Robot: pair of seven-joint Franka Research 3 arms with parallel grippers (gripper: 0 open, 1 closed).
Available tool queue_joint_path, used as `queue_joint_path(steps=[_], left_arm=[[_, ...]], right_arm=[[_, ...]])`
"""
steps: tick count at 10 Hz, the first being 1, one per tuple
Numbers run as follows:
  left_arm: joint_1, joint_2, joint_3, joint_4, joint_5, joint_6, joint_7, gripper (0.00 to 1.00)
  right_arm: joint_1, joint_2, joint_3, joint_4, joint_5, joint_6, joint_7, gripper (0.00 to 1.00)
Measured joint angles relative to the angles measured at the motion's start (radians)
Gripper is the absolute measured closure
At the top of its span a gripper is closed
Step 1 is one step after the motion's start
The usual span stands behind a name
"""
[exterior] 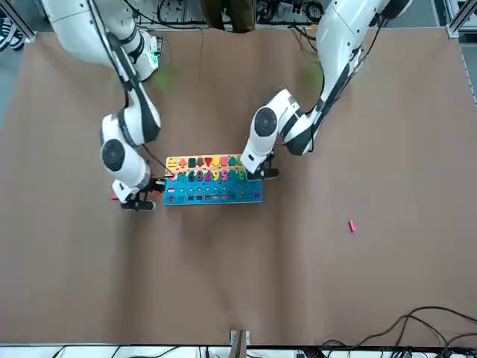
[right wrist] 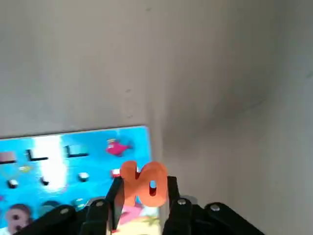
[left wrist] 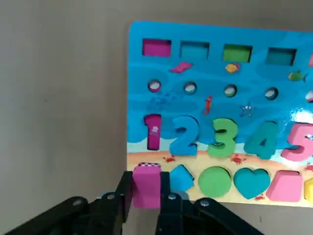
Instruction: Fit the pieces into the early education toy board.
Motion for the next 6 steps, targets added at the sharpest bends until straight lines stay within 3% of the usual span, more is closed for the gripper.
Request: queue_joint_path(steps=[3, 6], left_arm=[[-0.002, 0.016, 0.000, -0.002, 0.000, 0.009, -0.001, 0.74], [-0.004, 0.043, 0.000, -0.005, 0.000, 0.025, -0.001, 0.74]], right_arm=[[0.076, 0.003, 0.000, -0.023, 0.000, 0.052, 0.104, 0.60], [0.080, 0.026, -0.003, -0.048, 0.000, 0.145, 0.117, 0.60]])
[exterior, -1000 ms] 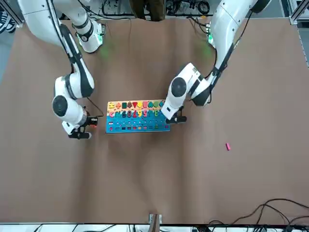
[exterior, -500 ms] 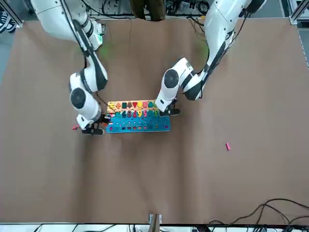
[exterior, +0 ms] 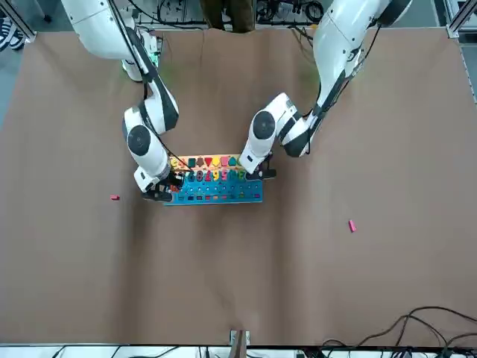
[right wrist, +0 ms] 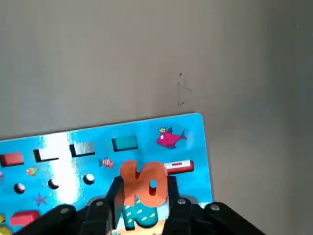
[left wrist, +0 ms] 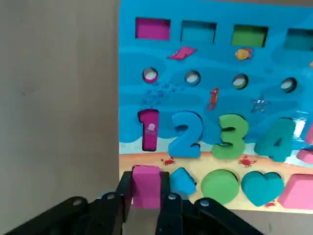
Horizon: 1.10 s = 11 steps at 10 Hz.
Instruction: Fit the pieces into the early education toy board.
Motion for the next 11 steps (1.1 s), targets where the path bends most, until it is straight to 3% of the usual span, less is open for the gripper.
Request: queue_joint_path(steps=[11], left_arm=[[-0.004, 0.009, 0.003, -0.008, 0.000, 0.026, 0.000, 0.74]], right_arm=[[0.043, 0.010, 0.000, -0.004, 0.000, -0.025, 0.026, 0.60]])
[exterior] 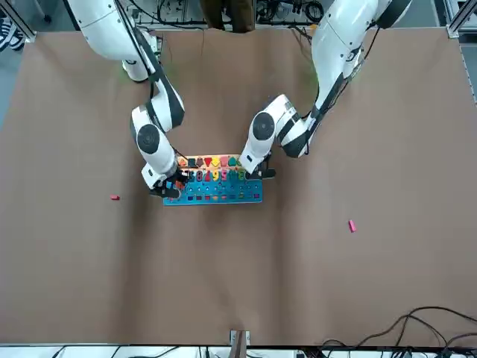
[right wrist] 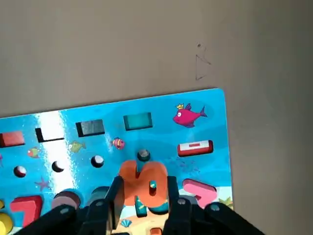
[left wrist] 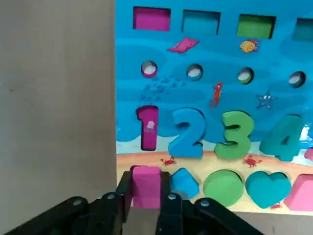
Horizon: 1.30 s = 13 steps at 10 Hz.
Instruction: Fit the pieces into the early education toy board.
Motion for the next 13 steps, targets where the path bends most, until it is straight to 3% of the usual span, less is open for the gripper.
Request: queue_joint_path(steps=[13], left_arm=[[-0.001, 0.000, 0.000, 0.000, 0.000, -0.019, 0.000, 0.74]], right_arm=[[0.001, 0.013, 0.008, -0.021, -0.002, 0.003, -0.059, 0.60]])
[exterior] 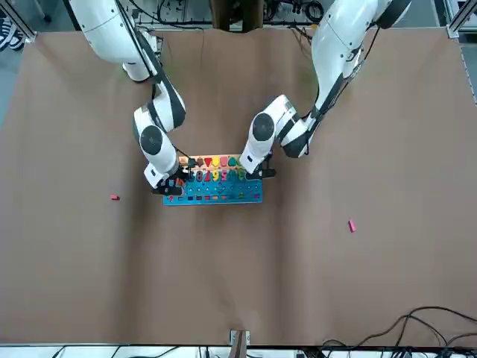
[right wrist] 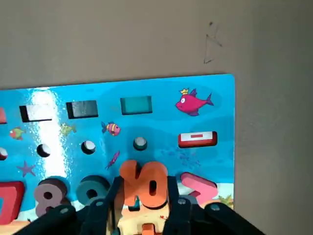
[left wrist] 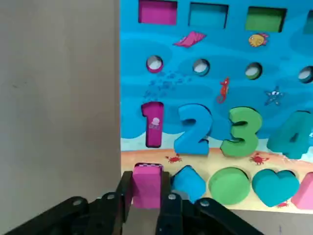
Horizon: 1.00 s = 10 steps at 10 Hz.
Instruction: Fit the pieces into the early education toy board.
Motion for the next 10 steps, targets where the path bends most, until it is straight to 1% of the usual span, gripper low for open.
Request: queue_joint_path(steps=[10], left_arm=[[-0.001, 0.012, 0.002, 0.012, 0.000, -0.005, 0.000, 0.74]], right_arm=[[0.000, -0.012, 0.013, -0.034, -0.007, 0.010, -0.070, 0.60]])
